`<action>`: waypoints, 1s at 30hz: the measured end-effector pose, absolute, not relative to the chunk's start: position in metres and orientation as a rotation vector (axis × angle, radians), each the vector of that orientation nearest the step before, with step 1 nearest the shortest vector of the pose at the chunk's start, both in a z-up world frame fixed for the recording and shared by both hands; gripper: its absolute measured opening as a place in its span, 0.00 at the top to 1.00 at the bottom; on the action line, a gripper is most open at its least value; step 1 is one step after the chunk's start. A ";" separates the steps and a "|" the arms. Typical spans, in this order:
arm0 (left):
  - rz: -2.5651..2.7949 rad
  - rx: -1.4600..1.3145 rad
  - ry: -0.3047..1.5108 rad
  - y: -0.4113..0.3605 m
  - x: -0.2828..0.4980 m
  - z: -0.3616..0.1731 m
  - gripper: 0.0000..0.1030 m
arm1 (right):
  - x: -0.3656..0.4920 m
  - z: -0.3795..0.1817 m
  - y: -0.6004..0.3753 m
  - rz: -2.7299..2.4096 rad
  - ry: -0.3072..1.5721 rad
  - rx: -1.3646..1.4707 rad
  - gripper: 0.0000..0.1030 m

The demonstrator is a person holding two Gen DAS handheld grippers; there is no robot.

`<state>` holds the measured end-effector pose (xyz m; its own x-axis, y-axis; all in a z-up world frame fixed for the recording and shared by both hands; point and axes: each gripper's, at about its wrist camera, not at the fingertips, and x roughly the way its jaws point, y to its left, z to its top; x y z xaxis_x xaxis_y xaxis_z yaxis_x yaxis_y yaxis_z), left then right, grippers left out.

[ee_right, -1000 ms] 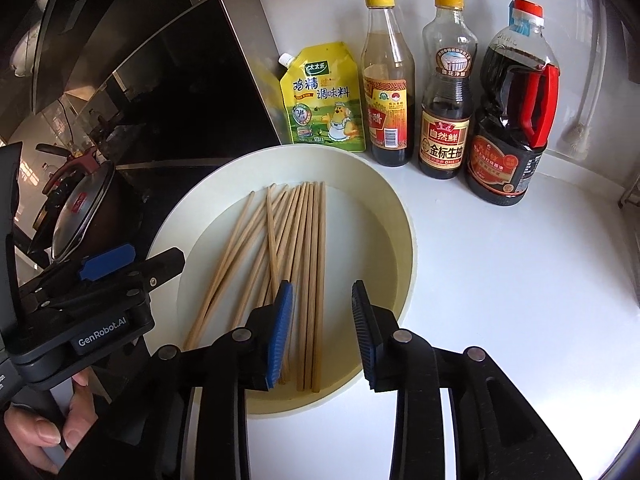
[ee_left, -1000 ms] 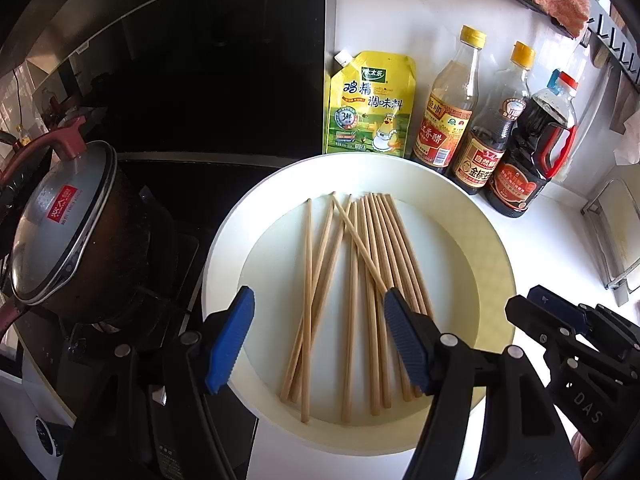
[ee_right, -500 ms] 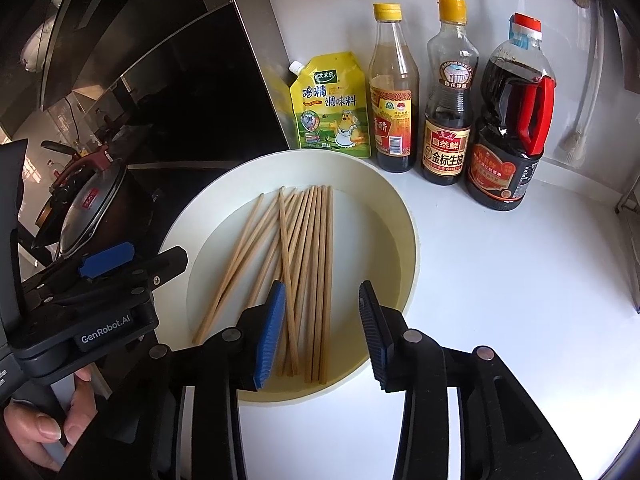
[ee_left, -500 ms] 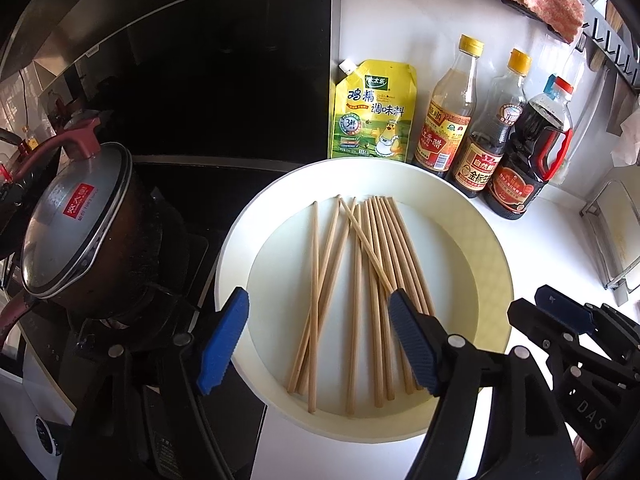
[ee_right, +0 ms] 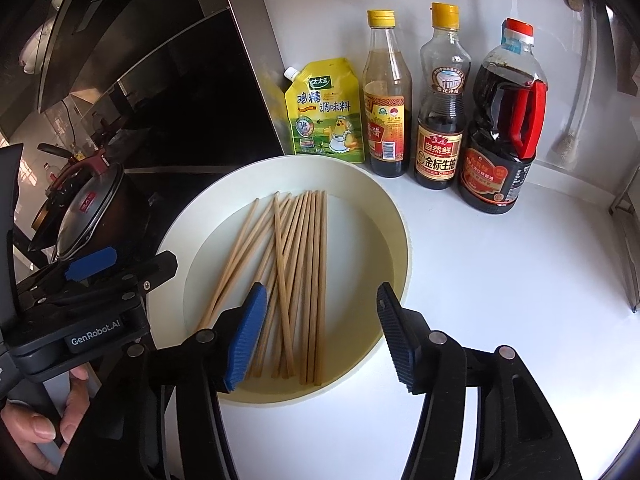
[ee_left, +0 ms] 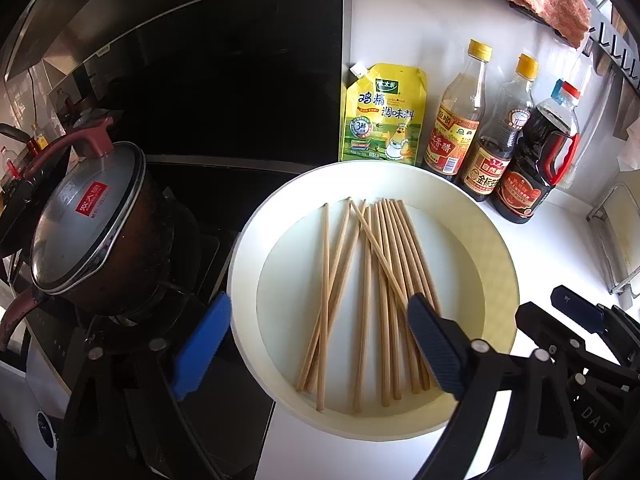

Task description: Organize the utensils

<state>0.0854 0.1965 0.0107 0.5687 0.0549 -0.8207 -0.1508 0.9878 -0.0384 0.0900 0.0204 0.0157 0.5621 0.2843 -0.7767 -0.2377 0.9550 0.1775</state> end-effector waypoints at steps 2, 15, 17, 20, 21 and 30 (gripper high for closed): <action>0.120 -0.109 0.956 0.197 0.085 0.011 0.10 | 0.090 0.015 0.020 0.305 0.924 0.058 0.43; 0.147 -0.113 0.990 0.198 0.090 0.003 0.06 | 0.092 0.013 0.017 0.279 0.933 0.063 0.41; 0.153 -0.114 0.989 0.198 0.090 0.003 0.06 | 0.092 0.013 0.017 0.277 0.934 0.064 0.41; 0.157 -0.111 0.980 0.199 0.090 0.004 0.06 | 0.092 0.013 0.017 0.279 0.935 0.062 0.41; 0.160 -0.109 0.976 0.199 0.089 0.005 0.06 | 0.093 0.013 0.017 0.278 0.935 0.062 0.41; 0.159 -0.108 0.968 0.199 0.088 0.007 0.06 | 0.092 0.013 0.018 0.278 0.935 0.060 0.41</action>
<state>0.0875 0.1994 0.0071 0.5569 0.0865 -0.8260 -0.1825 0.9830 -0.0201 0.0924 0.0177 0.0126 0.5613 0.2614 -0.7853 -0.2101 0.9627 0.1703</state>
